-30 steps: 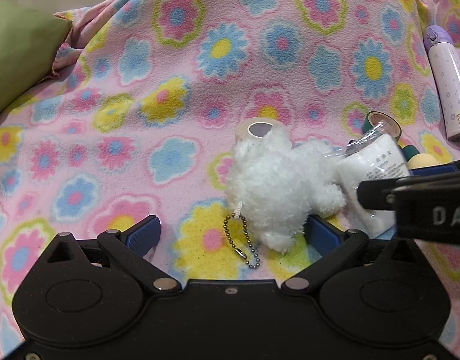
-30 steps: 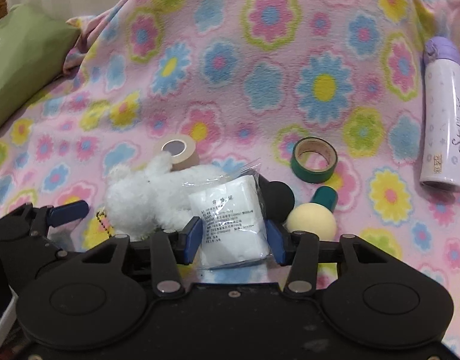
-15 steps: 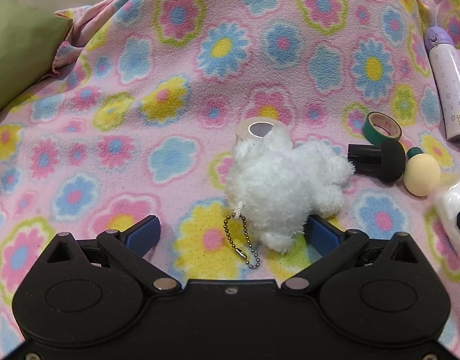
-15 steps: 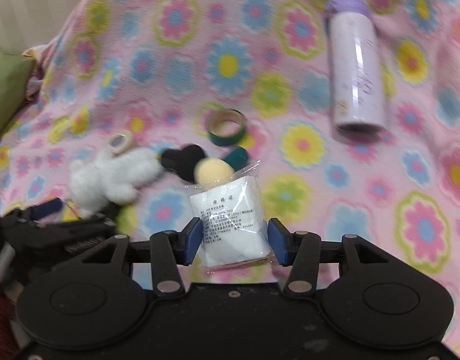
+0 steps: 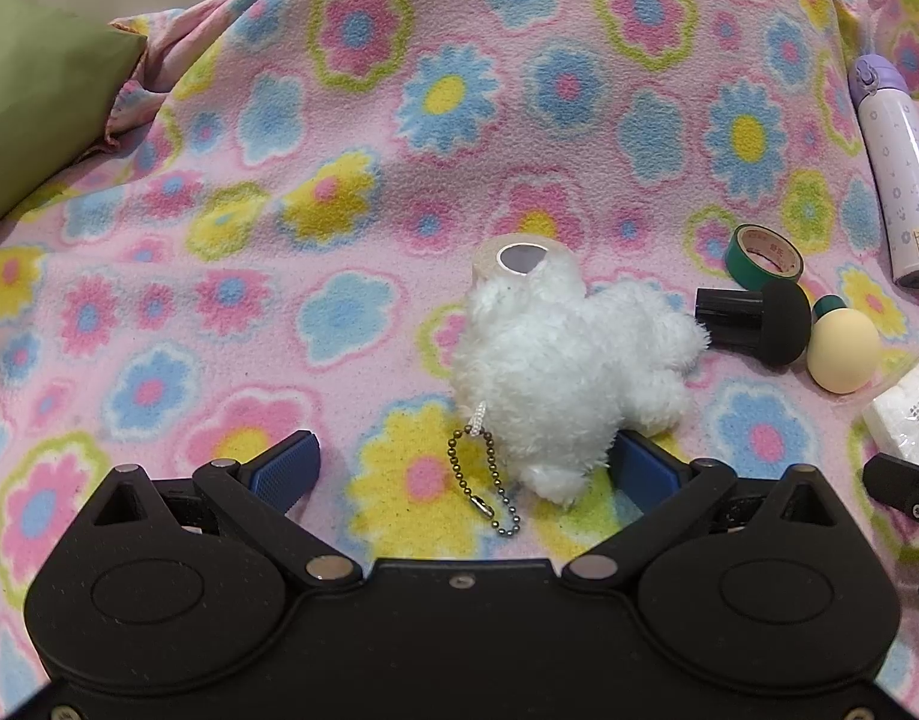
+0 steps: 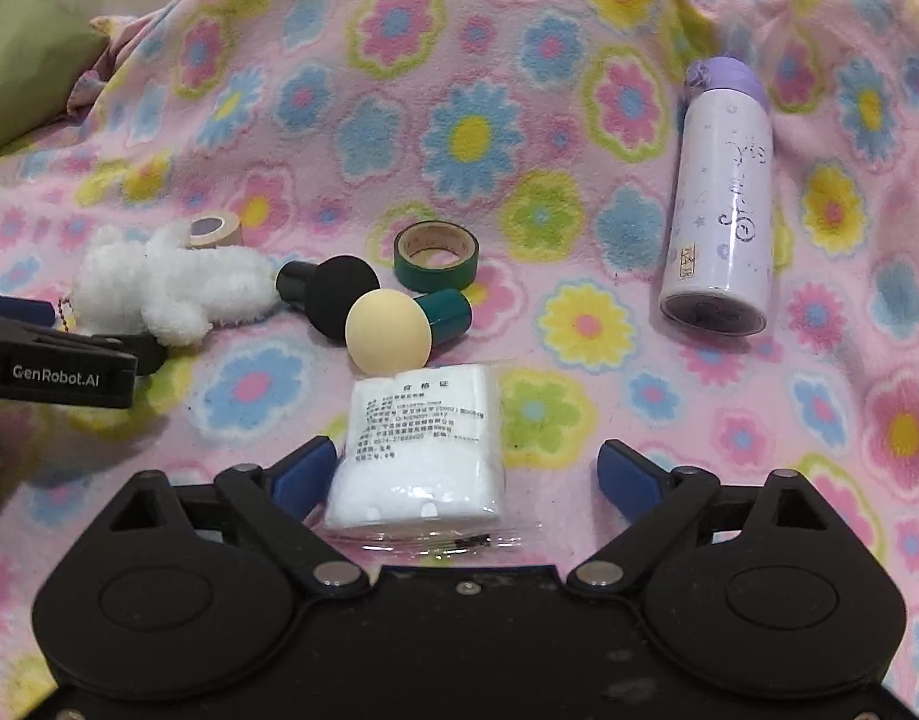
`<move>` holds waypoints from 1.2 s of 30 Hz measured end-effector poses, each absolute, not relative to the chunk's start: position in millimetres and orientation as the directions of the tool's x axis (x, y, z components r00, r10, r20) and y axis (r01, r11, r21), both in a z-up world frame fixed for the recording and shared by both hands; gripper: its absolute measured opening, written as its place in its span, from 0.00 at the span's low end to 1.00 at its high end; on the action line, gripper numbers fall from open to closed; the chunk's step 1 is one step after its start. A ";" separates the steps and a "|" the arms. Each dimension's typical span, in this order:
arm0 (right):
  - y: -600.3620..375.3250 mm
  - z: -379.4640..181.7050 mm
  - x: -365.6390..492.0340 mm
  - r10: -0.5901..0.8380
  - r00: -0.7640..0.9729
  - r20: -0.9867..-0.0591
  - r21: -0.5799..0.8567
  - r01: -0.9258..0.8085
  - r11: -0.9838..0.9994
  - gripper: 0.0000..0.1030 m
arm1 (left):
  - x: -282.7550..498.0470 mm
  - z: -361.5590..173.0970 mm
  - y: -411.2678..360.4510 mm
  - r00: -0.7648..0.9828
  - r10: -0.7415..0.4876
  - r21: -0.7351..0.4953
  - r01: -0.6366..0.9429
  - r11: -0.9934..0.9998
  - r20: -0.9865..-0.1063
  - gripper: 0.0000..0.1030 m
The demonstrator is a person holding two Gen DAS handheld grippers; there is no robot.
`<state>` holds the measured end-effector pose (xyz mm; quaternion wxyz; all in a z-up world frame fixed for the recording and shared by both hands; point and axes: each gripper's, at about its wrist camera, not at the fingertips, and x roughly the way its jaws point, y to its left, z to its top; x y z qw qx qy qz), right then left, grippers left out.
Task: Organize soft objects
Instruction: 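Lower the left tool onto the white plush and close on it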
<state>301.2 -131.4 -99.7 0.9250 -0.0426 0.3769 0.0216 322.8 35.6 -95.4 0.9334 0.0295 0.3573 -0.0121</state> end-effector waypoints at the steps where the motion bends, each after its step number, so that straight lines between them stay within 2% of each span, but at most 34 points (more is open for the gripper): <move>1: -134.7 -100.7 302.4 0.025 0.712 -0.702 -0.040 -0.074 0.996 0.92 | 322.7 -95.4 36.0 0.744 -0.001 0.045 0.042 0.998 -0.668 0.98; 5: -144.0 -102.3 304.1 0.080 0.708 -0.702 0.032 -0.081 0.996 0.97 | 320.5 -94.5 39.4 0.749 0.011 0.029 0.011 1.000 -0.662 0.98; 10: -140.8 -103.7 304.2 0.075 0.706 -0.704 0.024 -0.082 0.996 0.98 | 312.8 -90.7 50.6 0.770 0.085 -0.006 -0.114 0.993 -0.632 0.97; 17: -143.0 -104.0 304.4 0.088 0.707 -0.702 0.043 -0.082 0.996 0.99 | 304.1 -84.0 63.7 0.741 0.129 -0.032 -0.199 0.979 -0.659 0.96; 22: -145.0 -103.9 304.5 0.096 0.708 -0.700 0.053 -0.082 0.995 0.99 | 289.6 -73.0 57.9 0.732 0.093 -0.031 -0.154 0.988 -0.675 0.96; 31: -145.2 -103.6 303.5 0.097 0.710 -0.697 0.059 -0.078 0.995 0.99 | 313.8 -72.2 50.2 0.661 -0.054 -0.266 -0.224 0.938 -0.748 0.96; 36: -145.6 -103.5 303.3 0.099 0.711 -0.696 0.063 -0.077 0.995 0.99 | 328.7 -89.2 29.4 0.649 0.018 -0.165 -0.220 0.961 -0.761 0.96</move>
